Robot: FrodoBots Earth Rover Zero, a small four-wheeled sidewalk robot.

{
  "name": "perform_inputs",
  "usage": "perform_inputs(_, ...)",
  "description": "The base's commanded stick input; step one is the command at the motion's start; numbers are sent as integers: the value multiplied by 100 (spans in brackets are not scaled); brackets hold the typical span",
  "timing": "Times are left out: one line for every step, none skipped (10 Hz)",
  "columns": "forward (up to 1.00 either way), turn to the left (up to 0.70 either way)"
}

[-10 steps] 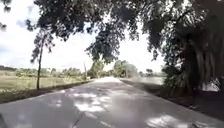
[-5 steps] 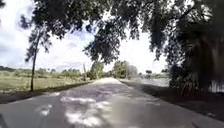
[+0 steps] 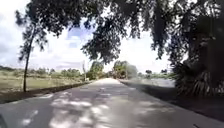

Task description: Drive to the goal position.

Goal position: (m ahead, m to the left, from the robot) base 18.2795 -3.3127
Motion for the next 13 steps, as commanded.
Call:
perform_inputs(69, 1)
perform_inputs(69, 1)
perform_inputs(69, 1)
perform_inputs(69, 1)
perform_inputs(69, 1)
perform_inputs(69, 1)
perform_inputs(69, 1)
perform_inputs(69, 1)
perform_inputs(69, 1)
perform_inputs(69, 1)
perform_inputs(69, 1)
perform_inputs(69, 1)
perform_inputs(69, 1)
